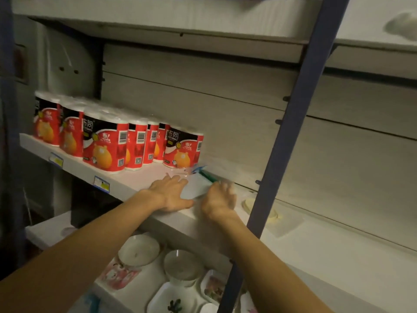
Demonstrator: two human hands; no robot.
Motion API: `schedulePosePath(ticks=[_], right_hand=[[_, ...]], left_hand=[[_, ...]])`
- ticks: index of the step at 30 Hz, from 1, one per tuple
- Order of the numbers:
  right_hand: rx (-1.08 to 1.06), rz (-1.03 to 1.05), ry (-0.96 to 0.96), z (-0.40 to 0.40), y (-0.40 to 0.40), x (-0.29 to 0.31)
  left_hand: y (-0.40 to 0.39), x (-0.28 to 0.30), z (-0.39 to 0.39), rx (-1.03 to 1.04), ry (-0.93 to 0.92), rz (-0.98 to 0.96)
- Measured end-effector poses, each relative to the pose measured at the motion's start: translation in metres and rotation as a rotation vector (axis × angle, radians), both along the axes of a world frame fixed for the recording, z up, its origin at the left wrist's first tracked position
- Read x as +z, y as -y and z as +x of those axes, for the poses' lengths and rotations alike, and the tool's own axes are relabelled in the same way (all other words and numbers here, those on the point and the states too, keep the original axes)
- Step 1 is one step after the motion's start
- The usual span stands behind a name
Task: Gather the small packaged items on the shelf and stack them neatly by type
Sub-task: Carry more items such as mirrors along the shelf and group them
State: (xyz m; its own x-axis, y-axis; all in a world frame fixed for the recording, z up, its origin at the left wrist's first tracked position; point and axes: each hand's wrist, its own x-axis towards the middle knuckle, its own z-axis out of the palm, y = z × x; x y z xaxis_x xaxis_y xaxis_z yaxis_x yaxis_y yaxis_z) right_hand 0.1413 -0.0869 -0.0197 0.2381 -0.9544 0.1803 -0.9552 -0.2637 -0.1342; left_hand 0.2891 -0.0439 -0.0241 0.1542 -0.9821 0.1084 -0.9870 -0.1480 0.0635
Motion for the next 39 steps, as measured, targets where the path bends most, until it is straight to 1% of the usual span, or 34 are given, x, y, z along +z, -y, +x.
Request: schedulePosePath(ticks=[3, 6, 7, 9, 11, 15, 18, 21, 23, 25, 27, 30, 34, 36, 39], right_hand=[[-0.103, -0.009, 0.089, 0.017, 0.022, -0.007], [-0.165, -0.068, 0.252, 0.032, 0.036, -0.015], [-0.177, -0.098, 0.287, 0.036, 0.04, -0.019], [-0.198, -0.135, 0.329, 0.04, 0.049, -0.025], [-0.217, -0.125, 0.339, 0.039, 0.059, -0.025], [-0.22, -0.069, 0.225, 0.037, 0.074, -0.024], [-0.229, -0.039, 0.188, 0.035, 0.081, -0.027], [-0.193, 0.008, 0.156, 0.03, 0.086, -0.02], [-0.186, -0.047, 0.087, 0.026, 0.082, -0.016], [-0.166, -0.133, -0.009, 0.023, 0.075, -0.012], [-0.152, -0.173, -0.022, 0.021, 0.066, -0.006], [-0.145, -0.235, 0.081, 0.018, 0.055, 0.004], [-0.132, -0.39, 0.286, 0.015, 0.035, 0.013], [-0.079, -0.454, 0.405, 0.014, 0.021, 0.016], [0.032, -0.514, 0.498, 0.011, -0.003, 0.024]], left_hand=[[0.016, 0.002, 0.013, -0.019, 0.036, -0.035], [0.02, 0.006, 0.021, -0.096, 0.193, -0.156], [0.02, 0.007, 0.024, -0.112, 0.219, -0.192], [0.021, 0.012, 0.034, -0.118, 0.199, -0.258], [0.025, 0.014, 0.043, -0.106, 0.15, -0.31], [0.031, 0.006, 0.058, -0.092, 0.122, -0.415], [0.033, 0.001, 0.066, -0.088, 0.049, -0.478], [0.036, -0.002, 0.071, -0.071, -0.081, -0.54], [0.035, -0.002, 0.074, -0.055, -0.165, -0.576], [0.035, -0.003, 0.074, -0.052, -0.21, -0.611], [0.033, -0.002, 0.072, -0.058, -0.241, -0.628], [0.033, -0.001, 0.075, -0.048, -0.3, -0.676], [0.027, -0.002, 0.076, 0.028, -0.475, -0.818], [0.018, 0.0, 0.072, 0.055, -0.552, -0.88], [-0.001, 0.008, 0.058, 0.055, -0.636, -0.949]])
